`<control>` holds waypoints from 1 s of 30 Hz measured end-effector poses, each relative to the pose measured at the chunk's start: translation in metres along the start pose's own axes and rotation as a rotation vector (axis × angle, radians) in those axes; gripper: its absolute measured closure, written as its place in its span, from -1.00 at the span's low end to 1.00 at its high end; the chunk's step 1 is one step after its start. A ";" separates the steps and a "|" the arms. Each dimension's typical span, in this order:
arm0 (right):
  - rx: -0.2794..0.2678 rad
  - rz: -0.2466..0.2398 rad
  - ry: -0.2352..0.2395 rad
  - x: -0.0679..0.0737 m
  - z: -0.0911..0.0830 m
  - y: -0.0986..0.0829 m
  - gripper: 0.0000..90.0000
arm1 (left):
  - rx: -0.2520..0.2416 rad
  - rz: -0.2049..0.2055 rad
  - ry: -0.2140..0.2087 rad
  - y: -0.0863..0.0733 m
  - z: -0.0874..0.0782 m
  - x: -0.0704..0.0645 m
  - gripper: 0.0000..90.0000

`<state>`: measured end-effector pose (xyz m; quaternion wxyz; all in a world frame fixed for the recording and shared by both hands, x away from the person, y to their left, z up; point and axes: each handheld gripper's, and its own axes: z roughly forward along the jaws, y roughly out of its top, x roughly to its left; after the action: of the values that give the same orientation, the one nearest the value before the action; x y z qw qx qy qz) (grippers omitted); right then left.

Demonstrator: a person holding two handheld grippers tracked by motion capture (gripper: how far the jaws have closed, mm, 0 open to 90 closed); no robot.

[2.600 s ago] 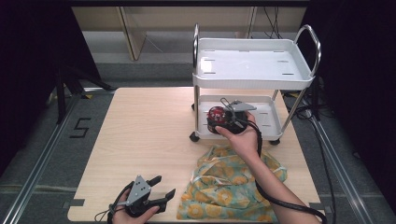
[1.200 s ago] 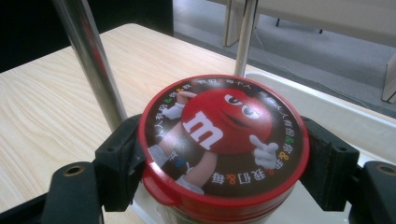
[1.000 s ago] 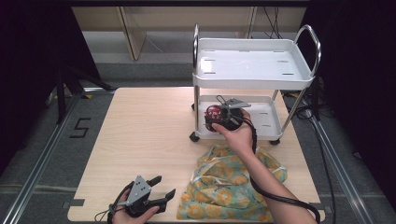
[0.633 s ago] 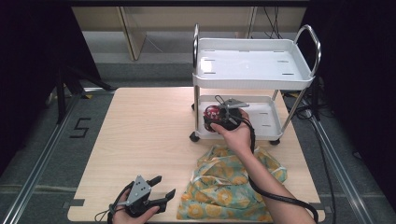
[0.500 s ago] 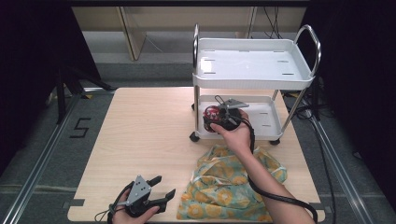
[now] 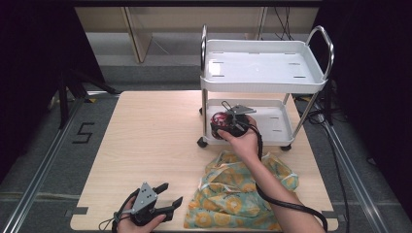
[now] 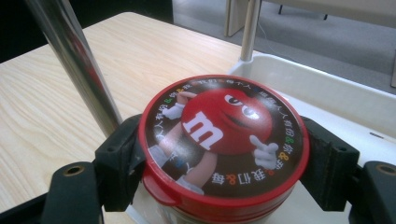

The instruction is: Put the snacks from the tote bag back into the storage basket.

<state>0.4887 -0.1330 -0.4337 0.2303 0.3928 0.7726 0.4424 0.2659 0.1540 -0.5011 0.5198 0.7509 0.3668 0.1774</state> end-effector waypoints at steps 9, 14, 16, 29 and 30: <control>0.007 -0.002 0.006 0.001 0.005 -0.003 -0.41 | -0.001 -0.018 0.006 0.000 0.000 -0.001 -0.33; 0.013 0.011 0.004 0.001 0.008 -0.006 -0.41 | 0.000 0.005 -0.003 0.000 0.000 0.000 -0.33; 0.013 0.016 0.006 0.001 0.008 -0.007 -0.41 | 0.000 -0.004 0.001 0.000 0.000 0.000 -0.33; 0.031 0.016 0.004 0.001 0.014 -0.012 -0.41 | 0.000 -0.019 0.005 0.000 0.000 -0.001 -0.33; 0.036 0.013 -0.002 0.001 0.014 -0.013 -0.41 | 0.005 -0.022 0.012 0.000 -0.001 -0.002 -0.33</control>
<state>0.4928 -0.1285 -0.4520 0.2211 0.4021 0.7776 0.4298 0.2641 0.1533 -0.5005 0.5175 0.7471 0.3787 0.1753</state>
